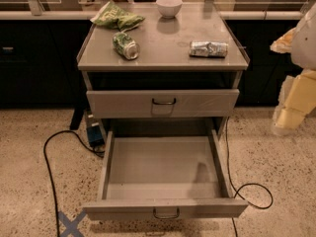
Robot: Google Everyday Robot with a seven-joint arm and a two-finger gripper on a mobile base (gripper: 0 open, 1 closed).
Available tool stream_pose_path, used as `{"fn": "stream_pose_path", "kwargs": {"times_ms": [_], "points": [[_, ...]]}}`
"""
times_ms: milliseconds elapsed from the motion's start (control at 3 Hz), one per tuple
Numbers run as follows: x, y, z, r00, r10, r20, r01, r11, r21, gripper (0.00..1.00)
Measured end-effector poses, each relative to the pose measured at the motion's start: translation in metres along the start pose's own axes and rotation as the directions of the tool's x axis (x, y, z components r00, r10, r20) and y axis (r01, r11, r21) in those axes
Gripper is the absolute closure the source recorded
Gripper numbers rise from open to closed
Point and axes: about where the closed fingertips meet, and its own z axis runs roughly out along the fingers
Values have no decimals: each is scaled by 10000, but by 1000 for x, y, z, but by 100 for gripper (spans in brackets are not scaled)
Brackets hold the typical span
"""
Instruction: Place redbull can into middle drawer
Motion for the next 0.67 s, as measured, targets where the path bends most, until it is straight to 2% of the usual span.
{"fn": "stream_pose_path", "kwargs": {"times_ms": [333, 667], "points": [[0, 0, 0, 10000, 0, 3, 0, 10000, 2, 0], [-3, -9, 0, 9996, -9, 265, 5, 9999, 139, 0]]}}
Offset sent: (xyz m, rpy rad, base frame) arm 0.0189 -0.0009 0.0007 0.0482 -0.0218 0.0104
